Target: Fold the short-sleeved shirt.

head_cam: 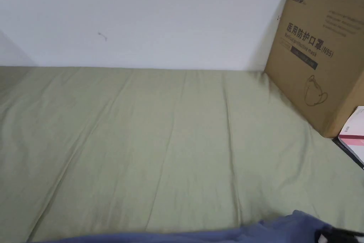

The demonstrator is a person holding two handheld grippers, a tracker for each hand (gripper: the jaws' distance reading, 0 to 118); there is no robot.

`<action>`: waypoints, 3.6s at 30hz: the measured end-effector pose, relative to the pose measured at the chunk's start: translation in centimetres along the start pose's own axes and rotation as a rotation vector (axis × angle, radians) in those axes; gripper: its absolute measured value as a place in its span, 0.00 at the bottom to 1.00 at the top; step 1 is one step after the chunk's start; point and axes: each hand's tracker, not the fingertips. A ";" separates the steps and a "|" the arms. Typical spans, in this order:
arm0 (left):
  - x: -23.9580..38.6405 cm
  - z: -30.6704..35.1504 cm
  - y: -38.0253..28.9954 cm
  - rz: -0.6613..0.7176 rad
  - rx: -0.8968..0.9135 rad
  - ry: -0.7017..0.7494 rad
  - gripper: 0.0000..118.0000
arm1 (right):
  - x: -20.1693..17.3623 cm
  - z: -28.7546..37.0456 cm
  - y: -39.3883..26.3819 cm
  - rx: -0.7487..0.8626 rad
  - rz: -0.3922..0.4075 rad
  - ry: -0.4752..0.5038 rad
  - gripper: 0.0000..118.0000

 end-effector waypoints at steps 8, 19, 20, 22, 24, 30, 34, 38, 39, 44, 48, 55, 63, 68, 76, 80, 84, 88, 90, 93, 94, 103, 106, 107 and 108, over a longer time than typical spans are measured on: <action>-0.6 -3.1 -3.5 -0.070 -0.126 0.108 0.40 | 1.1 -5.0 -4.0 -0.148 0.038 -0.085 0.12; 6.3 3.4 -2.1 -0.100 0.245 -0.005 0.97 | -4.7 0.4 -1.1 0.126 0.129 -0.012 1.00; 7.8 4.1 -2.0 -0.134 0.312 -0.007 0.97 | -5.6 1.3 -0.8 0.198 0.124 -0.001 1.00; 10.3 5.1 -1.8 -0.200 0.478 0.031 0.98 | -7.2 2.8 -0.4 0.380 0.105 0.022 1.00; 12.7 6.0 -2.2 -0.259 0.652 0.070 0.97 | -8.7 4.7 -0.7 0.625 0.074 0.081 1.00; 17.3 6.5 -3.7 -0.313 0.927 0.119 0.05 | -12.8 6.4 -0.7 0.834 0.146 0.038 0.27; 18.7 6.5 -4.2 -0.364 0.959 0.156 0.00 | -14.8 6.6 -0.4 0.855 0.228 0.022 0.00; 18.5 7.6 -3.6 -0.350 0.969 0.180 0.00 | -15.9 6.9 -0.7 0.912 0.235 -0.006 0.00; 18.0 7.9 -3.0 -0.333 0.941 0.163 0.00 | -15.9 7.1 -0.6 0.919 0.238 -0.009 0.00; 10.0 7.8 3.0 -0.147 0.424 0.009 0.00 | -16.6 7.2 -0.2 0.886 0.242 0.023 0.00; 0.3 4.4 3.6 0.186 0.062 -0.257 0.01 | -16.7 7.2 -0.6 0.840 0.279 0.030 0.00; -8.2 -1.3 -1.5 0.382 -0.024 -0.238 0.96 | -16.5 6.3 -1.2 0.753 0.336 -0.003 0.00; -13.0 -8.8 -3.6 0.562 -0.039 -0.524 1.00 | -16.8 5.9 -0.5 0.682 0.276 0.009 0.00; -11.5 -8.0 -3.2 0.604 -0.051 -0.738 0.97 | -17.0 5.9 -0.2 0.661 0.248 0.019 0.00; -12.5 -8.7 -4.5 0.476 -0.045 -0.392 0.06 | -16.2 5.6 -0.1 0.621 0.223 0.014 0.00; -8.5 -6.4 -2.8 0.274 0.094 -0.219 0.06 | -15.6 5.6 -0.1 0.611 0.209 0.027 0.00; -5.1 -2.1 -0.3 0.054 0.175 0.195 0.06 | -15.1 5.5 -0.3 0.610 0.192 0.038 0.00; -2.2 0.0 1.2 -0.164 0.123 0.413 0.06 | -14.3 5.4 -0.8 0.606 0.197 0.039 0.00; 0.3 0.3 1.1 -0.144 0.120 0.388 0.07 | -13.8 5.6 -1.1 0.601 0.184 0.047 0.00; 3.3 -0.4 1.4 -0.079 0.100 0.164 0.07 | -13.2 5.7 -1.6 0.592 0.164 0.060 0.00; 5.4 -1.0 1.4 -0.038 0.071 0.080 0.07 | -12.9 5.7 -1.7 0.591 0.161 0.061 0.00; 14.7 -11.5 0.7 -0.034 -0.144 -0.180 0.58 | -10.2 6.6 -1.9 0.595 0.129 0.029 0.00; 15.3 -14.0 0.2 0.062 -0.199 -0.280 0.98 | -9.7 6.5 -2.0 0.586 0.112 0.021 0.00; 15.3 -14.3 0.1 0.077 -0.191 -0.305 1.00 | -9.7 6.5 -2.1 0.582 0.109 0.021 0.00; 15.2 -14.3 0.2 0.094 -0.164 -0.325 0.96 | -9.7 6.5 -2.1 0.579 0.109 0.022 0.00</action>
